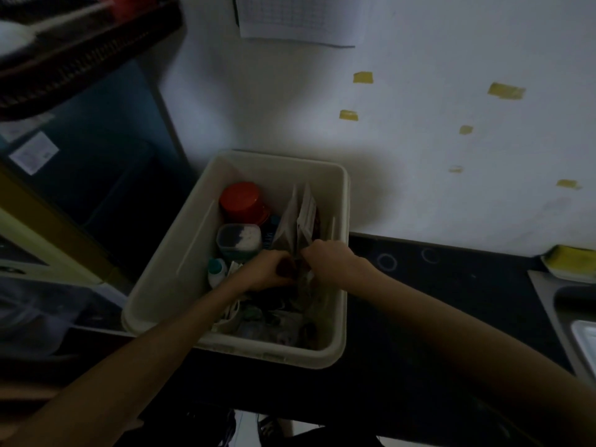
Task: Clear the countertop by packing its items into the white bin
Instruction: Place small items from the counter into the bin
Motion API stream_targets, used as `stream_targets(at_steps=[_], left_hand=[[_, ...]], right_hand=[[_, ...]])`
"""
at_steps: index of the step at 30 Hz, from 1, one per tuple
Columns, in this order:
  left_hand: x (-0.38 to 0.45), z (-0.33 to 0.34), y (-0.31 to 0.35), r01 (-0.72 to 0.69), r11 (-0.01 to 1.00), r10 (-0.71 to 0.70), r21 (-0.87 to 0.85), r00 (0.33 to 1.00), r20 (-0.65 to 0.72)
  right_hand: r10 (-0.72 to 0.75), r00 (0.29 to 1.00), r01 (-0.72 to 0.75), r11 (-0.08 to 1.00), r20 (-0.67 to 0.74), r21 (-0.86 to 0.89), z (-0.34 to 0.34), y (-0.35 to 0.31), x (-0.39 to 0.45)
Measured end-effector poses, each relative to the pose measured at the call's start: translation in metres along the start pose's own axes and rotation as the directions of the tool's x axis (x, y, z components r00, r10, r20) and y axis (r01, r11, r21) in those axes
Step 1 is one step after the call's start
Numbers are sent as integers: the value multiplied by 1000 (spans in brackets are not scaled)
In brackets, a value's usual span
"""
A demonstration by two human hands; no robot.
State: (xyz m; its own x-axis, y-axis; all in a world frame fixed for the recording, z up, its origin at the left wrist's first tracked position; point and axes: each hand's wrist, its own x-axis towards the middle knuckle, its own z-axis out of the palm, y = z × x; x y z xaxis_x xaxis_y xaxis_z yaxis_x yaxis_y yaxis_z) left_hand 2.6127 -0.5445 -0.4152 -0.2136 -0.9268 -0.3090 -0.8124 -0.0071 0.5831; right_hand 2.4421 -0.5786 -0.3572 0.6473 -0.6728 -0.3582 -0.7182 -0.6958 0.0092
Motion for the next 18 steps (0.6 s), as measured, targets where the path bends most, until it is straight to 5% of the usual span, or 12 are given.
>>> stream_targets(at_steps=[10, 14, 18], left_hand=[[-8, -12, 4, -7, 999, 8, 51, 1000, -24], [-25, -27, 24, -59, 998, 64, 31, 980, -188], [-51, -32, 64, -118, 977, 37, -179, 914, -403]], right_hand=[[-43, 999, 44, 999, -32, 30, 1, 7, 1], [-34, 983, 94, 938, -182, 334, -12, 26, -13], [249, 861, 188, 654, -443, 732, -8, 41, -67]])
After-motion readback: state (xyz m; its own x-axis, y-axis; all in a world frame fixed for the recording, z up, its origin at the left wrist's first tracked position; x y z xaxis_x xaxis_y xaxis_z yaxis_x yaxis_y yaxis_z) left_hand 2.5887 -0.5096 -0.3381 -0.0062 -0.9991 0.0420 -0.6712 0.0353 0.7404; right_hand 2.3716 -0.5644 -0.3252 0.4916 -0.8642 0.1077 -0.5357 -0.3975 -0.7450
